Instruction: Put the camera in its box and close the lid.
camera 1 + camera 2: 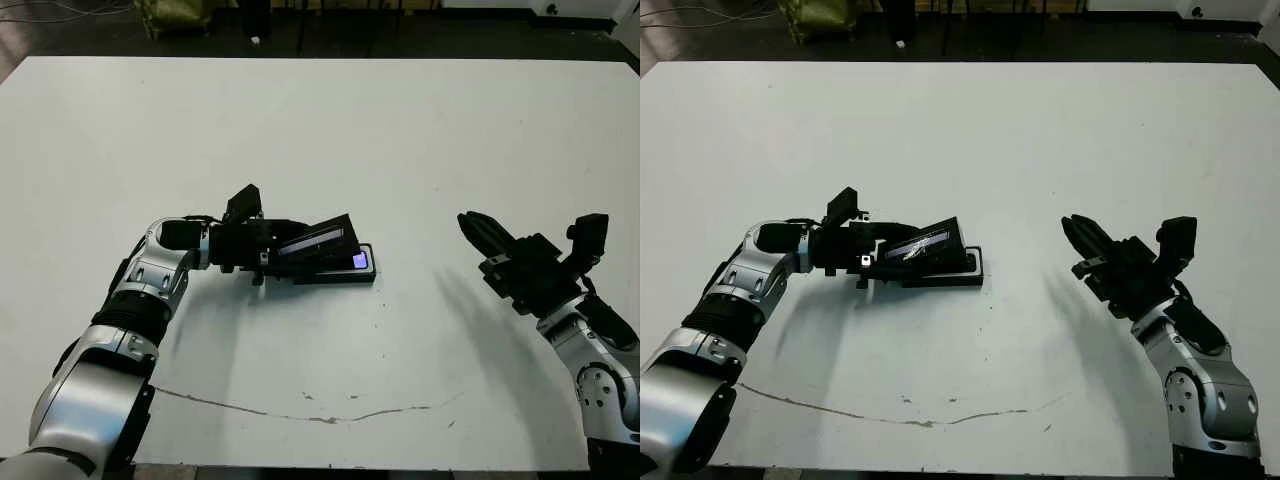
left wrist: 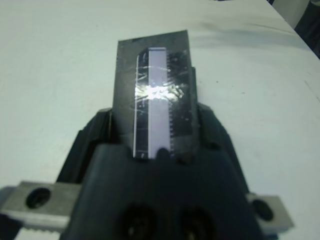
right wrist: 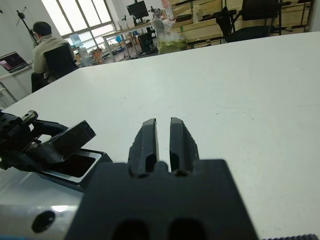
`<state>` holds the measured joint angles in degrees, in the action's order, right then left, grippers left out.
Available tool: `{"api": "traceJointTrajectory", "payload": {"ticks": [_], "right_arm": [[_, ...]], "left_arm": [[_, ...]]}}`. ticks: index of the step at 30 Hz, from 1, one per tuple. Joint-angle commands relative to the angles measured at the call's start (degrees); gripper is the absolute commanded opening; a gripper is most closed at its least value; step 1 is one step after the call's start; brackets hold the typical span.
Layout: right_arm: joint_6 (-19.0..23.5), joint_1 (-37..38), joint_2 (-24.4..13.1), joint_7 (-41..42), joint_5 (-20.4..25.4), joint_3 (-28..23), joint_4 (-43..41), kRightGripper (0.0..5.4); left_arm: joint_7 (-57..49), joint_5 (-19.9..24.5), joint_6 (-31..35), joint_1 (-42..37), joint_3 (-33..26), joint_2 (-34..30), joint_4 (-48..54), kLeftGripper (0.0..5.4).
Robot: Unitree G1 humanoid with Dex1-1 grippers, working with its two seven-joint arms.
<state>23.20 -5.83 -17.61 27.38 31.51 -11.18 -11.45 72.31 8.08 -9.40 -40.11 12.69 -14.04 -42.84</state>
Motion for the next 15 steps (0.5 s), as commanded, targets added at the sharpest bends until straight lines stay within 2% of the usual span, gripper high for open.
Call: {"api": "traceJointTrajectory", "payload": {"ticks": [1, 11, 15], "right_arm": [[0.4, 1.2, -0.4, 0.0, -0.3, -0.1, 0.2, 0.0], [-0.3, 1.0, -0.5, 0.9, -0.3, -0.2, 1.0, 0.0], [-0.7, 1.0, -0.4, 1.2, -0.3, -0.4, 1.2, 0.0]], "left_arm": [[-1.0, -2.9, 1.1, 2.5, 2.4, 0.5, 0.0, 2.34], [-5.2, -6.1, 1.5, 2.7, 5.6, 1.6, 1.5, 2.34], [-5.5, -6.0, 1.1, 2.6, 6.3, 2.9, 0.4, 2.34]]}}
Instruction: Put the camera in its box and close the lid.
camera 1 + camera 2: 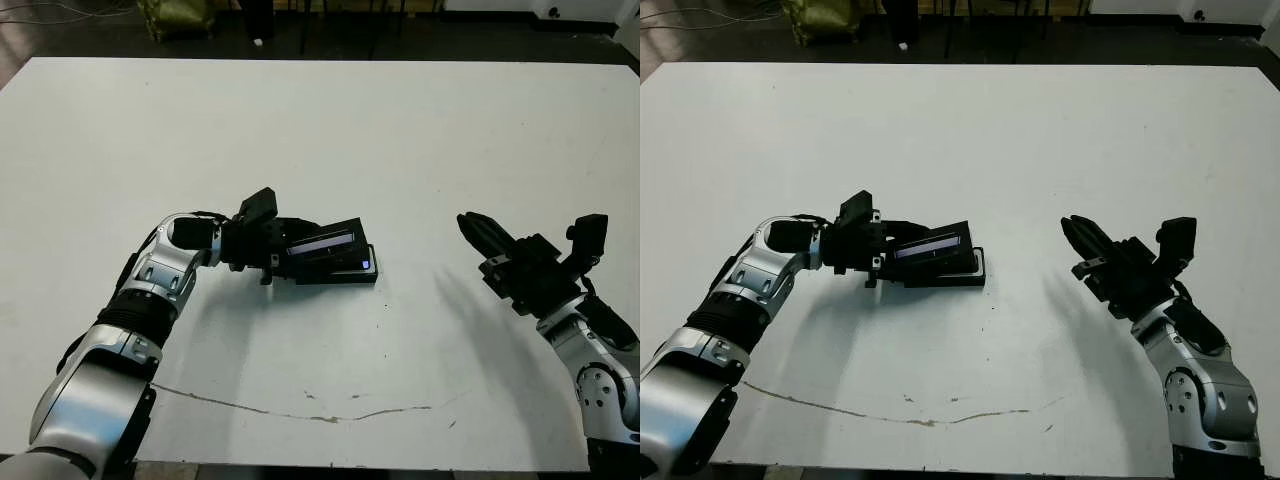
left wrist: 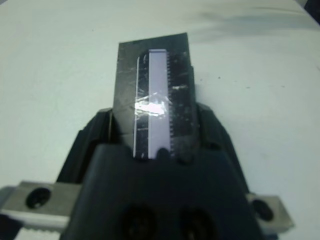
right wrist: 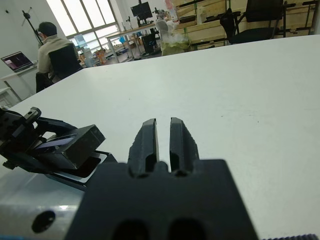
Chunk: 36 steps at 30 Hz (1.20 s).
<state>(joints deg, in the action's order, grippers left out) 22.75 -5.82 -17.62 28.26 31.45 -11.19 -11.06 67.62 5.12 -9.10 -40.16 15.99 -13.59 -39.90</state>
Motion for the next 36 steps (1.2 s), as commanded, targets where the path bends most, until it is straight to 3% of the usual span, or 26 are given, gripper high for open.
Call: {"api": "traceJointTrajectory", "payload": {"ticks": [1, 11, 36], "right_arm": [[-0.4, 1.0, -0.3, 0.6, -0.1, -0.4, 1.0, 0.0], [-0.9, 0.7, -0.4, 1.7, 0.1, -0.5, 1.5, 0.0], [-0.6, 0.9, -0.5, 1.0, -0.1, -0.6, 1.0, 0.0]], "left_arm": [[-0.9, -3.1, 0.5, 2.7, 3.1, 2.6, -2.9, 2.34], [-3.9, -5.3, -2.7, 2.0, 4.5, 3.2, -6.6, 2.34], [-1.8, -6.5, -2.0, 1.2, 7.3, 2.8, -7.5, 2.34]]}}
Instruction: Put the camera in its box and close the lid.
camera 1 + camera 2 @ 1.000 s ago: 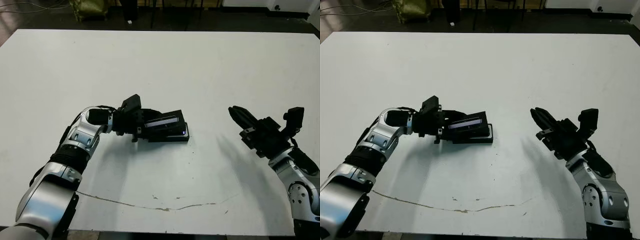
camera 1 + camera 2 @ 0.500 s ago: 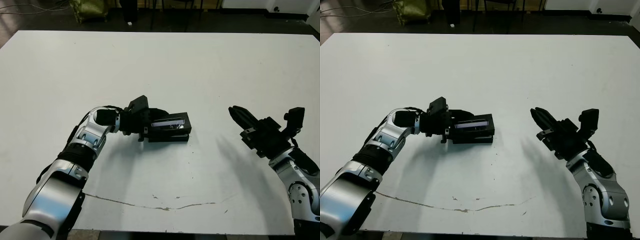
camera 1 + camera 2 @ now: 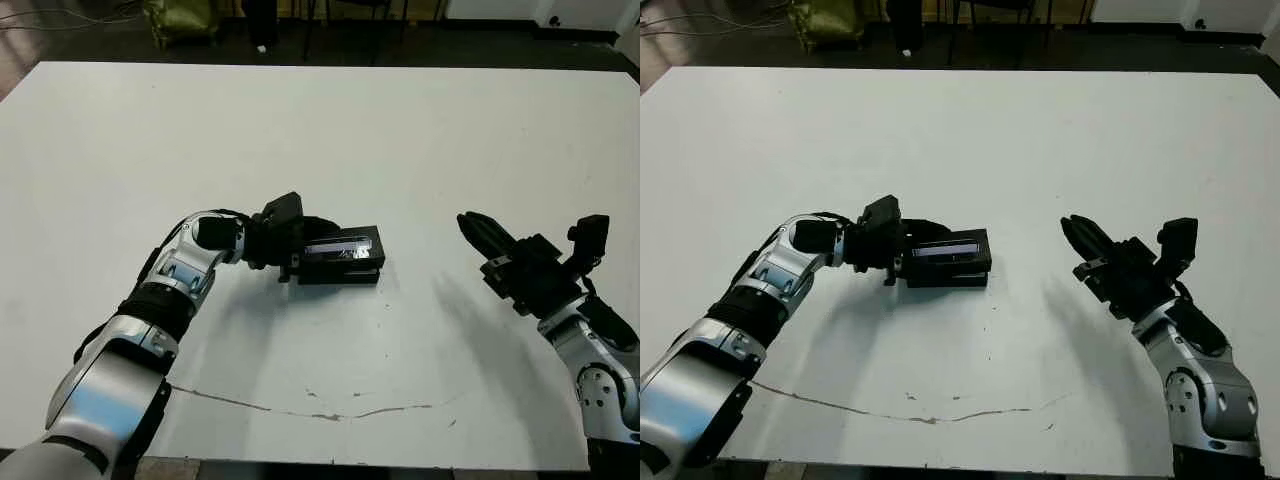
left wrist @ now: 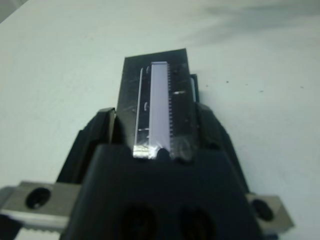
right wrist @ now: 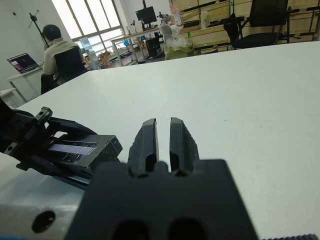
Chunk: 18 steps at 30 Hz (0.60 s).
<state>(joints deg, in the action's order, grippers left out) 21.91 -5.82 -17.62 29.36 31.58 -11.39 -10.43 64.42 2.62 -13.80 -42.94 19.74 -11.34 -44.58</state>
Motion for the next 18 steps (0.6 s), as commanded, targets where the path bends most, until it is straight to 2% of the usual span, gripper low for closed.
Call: {"api": "traceJointTrajectory", "payload": {"ticks": [1, 18], "right_arm": [[0.0, 0.9, -0.6, 0.2, -0.3, -0.3, 0.5, 0.0], [0.0, 1.0, -0.5, 0.2, -0.6, -0.6, 0.6, 0.0]], "left_arm": [[1.7, -4.1, 2.3, 3.9, 3.6, 0.3, -3.0, 2.34], [6.0, -4.6, 0.5, 1.1, 3.7, -1.4, -5.9, 2.32]]}}
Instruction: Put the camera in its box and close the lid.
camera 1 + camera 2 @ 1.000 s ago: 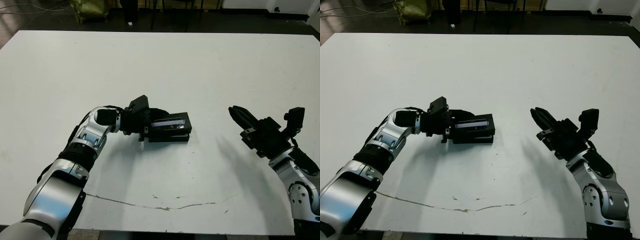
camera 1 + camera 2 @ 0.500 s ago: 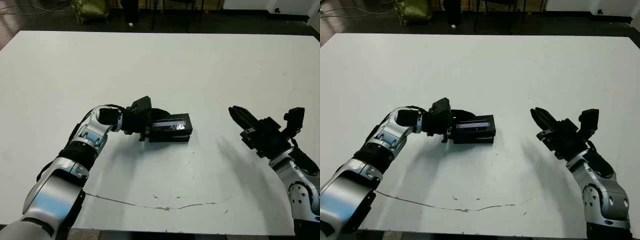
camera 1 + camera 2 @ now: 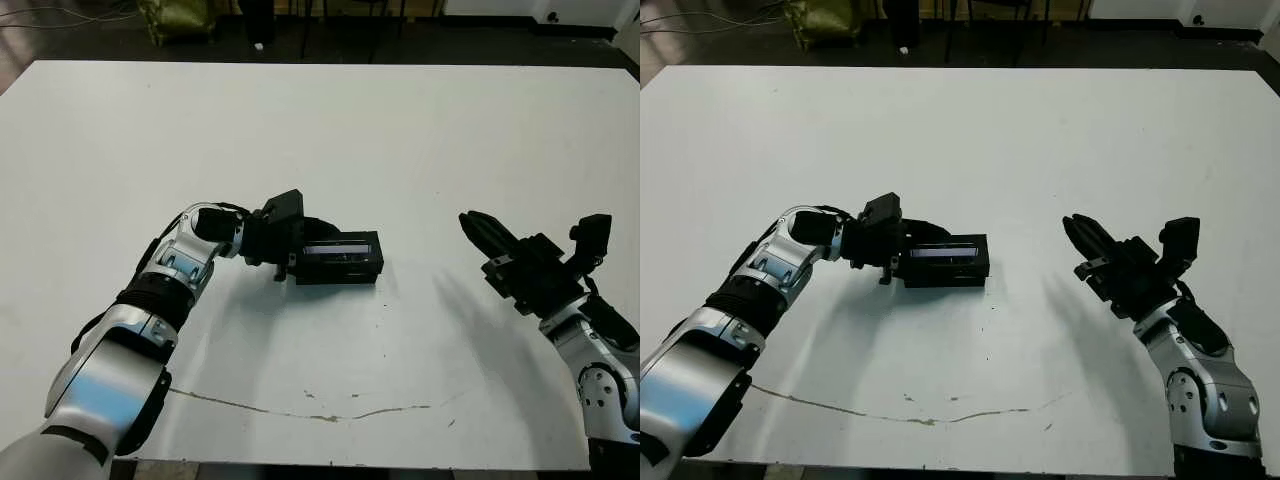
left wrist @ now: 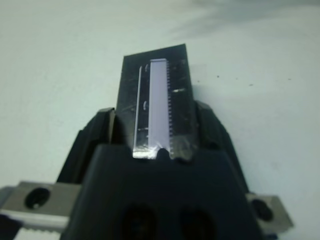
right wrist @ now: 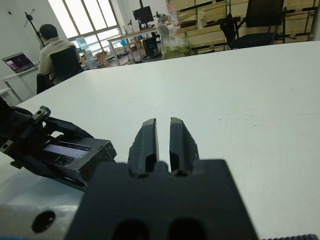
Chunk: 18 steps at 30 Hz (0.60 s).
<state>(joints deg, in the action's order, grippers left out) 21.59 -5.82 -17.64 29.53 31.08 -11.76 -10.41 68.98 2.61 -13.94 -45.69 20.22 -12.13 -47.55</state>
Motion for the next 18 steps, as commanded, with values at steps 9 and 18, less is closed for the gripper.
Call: {"api": "traceJointTrajectory", "payload": {"ticks": [9, 18], "right_arm": [[1.7, 1.4, -0.4, -1.6, -0.1, -0.2, -0.7, 0.0], [1.7, 1.2, -0.4, -0.9, 0.3, -0.2, -0.1, 0.0]], "left_arm": [[0.5, -5.2, 0.3, 4.0, 3.6, -0.3, -4.1, 2.32], [0.1, -4.0, 0.4, 5.4, 2.7, -0.7, -3.1, 2.32]]}}
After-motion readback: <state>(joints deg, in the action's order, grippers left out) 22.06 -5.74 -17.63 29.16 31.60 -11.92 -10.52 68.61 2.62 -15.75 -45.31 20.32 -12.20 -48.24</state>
